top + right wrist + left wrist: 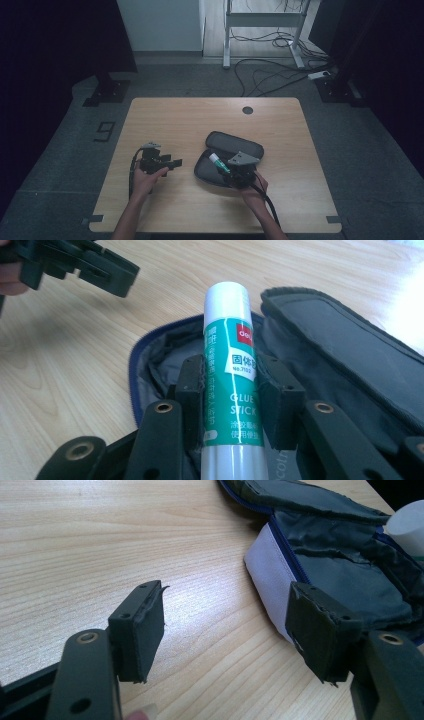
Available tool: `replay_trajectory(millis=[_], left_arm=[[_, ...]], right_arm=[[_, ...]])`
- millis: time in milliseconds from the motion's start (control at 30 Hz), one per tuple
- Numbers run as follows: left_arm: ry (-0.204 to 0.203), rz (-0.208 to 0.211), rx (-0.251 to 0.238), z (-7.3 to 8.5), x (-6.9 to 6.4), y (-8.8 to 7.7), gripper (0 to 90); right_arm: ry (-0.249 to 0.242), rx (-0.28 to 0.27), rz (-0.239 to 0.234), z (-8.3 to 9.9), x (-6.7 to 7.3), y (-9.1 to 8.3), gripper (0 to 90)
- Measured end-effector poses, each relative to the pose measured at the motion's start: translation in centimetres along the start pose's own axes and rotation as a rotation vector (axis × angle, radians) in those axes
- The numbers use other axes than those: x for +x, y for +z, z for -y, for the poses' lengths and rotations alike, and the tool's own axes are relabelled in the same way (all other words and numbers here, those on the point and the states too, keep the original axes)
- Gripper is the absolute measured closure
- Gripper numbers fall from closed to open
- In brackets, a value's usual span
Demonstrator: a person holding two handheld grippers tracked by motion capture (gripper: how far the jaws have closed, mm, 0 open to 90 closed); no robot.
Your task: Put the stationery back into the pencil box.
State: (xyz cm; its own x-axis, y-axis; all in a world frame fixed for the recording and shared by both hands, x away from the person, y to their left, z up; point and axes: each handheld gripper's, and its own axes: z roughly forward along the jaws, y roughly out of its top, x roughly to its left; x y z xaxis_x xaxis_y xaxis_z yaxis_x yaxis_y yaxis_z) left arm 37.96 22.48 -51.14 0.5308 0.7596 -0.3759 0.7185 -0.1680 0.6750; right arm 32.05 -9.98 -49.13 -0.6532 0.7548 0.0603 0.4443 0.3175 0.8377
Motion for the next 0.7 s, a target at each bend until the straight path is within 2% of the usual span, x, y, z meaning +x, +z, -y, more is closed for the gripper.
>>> replay_trajectory(millis=[200, 700], left_arm=[[-0.001, 0.0, 0.001, 0.0, 0.0, 0.0, 32.2], [0.002, 0.002, 0.02, 0.1, 0.0, 0.3, 32.0]], right_arm=[[0.024, 0.018, 0.021, 0.5, -1.0, 0.4, 64.8], [0.039, 0.05, 0.06, 1.4, -2.3, 1.1, 64.8]])
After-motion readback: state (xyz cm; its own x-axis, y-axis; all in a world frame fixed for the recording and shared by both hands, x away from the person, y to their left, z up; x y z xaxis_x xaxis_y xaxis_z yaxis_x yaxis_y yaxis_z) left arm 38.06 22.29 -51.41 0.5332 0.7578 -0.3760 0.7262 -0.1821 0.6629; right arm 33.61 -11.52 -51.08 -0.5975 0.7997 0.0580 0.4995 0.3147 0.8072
